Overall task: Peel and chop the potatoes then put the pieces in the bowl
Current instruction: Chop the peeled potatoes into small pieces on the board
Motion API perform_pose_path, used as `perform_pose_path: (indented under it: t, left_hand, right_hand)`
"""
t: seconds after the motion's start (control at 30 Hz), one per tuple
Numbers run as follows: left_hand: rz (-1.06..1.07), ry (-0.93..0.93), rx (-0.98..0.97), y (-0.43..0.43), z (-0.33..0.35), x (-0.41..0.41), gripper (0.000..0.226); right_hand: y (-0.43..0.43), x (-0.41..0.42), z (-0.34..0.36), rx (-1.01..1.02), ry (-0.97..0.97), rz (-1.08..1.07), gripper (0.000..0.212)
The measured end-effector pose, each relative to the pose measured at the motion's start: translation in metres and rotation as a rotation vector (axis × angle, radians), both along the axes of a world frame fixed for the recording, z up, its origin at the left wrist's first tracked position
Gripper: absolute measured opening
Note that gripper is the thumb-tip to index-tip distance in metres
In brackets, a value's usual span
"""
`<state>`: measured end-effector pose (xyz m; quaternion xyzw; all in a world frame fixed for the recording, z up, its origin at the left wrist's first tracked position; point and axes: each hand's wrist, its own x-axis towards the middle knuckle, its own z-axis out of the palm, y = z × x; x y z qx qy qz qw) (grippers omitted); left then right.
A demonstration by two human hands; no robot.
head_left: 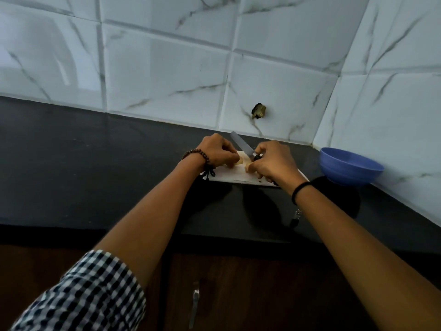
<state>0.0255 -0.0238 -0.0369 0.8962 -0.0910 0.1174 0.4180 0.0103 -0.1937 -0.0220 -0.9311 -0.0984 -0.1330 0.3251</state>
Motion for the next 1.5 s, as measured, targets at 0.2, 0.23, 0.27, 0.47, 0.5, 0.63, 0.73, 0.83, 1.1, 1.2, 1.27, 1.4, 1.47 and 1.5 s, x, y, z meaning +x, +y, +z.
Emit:
perform_pose_path:
  t: [0.2,0.23,0.27,0.47,0.5,0.63,0.73,0.83,1.1,1.2,1.27,1.4,1.47,1.5]
  left_hand:
    - [-0.008,-0.002,0.023,0.001,-0.002,0.007,0.012]
    - [-0.013,-0.007,0.025,0.001,-0.002,0.008,0.013]
    - [-0.013,-0.011,0.031,0.001,-0.003,0.009,0.014]
    - [-0.011,-0.017,0.042,0.002,-0.004,0.012,0.019]
    - [-0.009,-0.018,0.041,0.002,-0.004,0.011,0.018]
    - [-0.031,-0.039,0.036,0.001,-0.001,0.007,0.016]
    - [-0.074,-0.036,0.042,-0.001,0.0,0.004,0.016]
    - [-0.106,-0.016,0.051,-0.004,0.001,0.0,0.017]
    - [-0.211,0.052,0.067,-0.002,0.0,-0.002,0.031]
    - [-0.239,0.111,0.151,-0.006,0.001,-0.003,0.036]
    - [-0.246,0.116,0.186,-0.006,0.002,-0.003,0.033]
    - [-0.17,0.05,0.149,-0.007,0.0,-0.001,0.029]
    - [-0.131,0.022,0.111,-0.009,-0.001,0.0,0.028]
    - [-0.117,0.016,0.091,-0.009,-0.001,0.0,0.027]
  right_hand:
    - [0.016,0.03,0.016,0.147,-0.06,-0.011,0.025]
    - [0.021,0.036,0.018,0.137,-0.049,-0.001,0.027]
    - [0.027,0.042,0.018,0.113,-0.037,0.005,0.026]
    - [0.042,0.065,0.008,-0.068,0.005,0.003,0.007]
    - [0.039,0.063,0.009,-0.065,0.02,0.007,0.008]
    - [0.017,0.051,0.013,0.02,-0.011,-0.001,0.022]
    - [0.001,0.034,0.017,0.084,-0.035,0.006,0.025]
    - [-0.012,0.015,0.018,0.125,-0.004,0.003,0.023]
    - [-0.028,-0.021,0.007,0.005,0.08,0.009,0.024]
    - [-0.032,-0.034,0.001,-0.048,0.093,0.001,0.028]
    - [-0.034,-0.042,-0.002,-0.067,0.089,0.012,0.026]
    - [-0.037,-0.052,-0.005,-0.138,0.066,0.043,0.019]
    - [-0.038,-0.056,-0.007,-0.147,0.048,0.061,0.021]
    - [-0.038,-0.059,-0.008,-0.142,0.053,0.069,0.022]
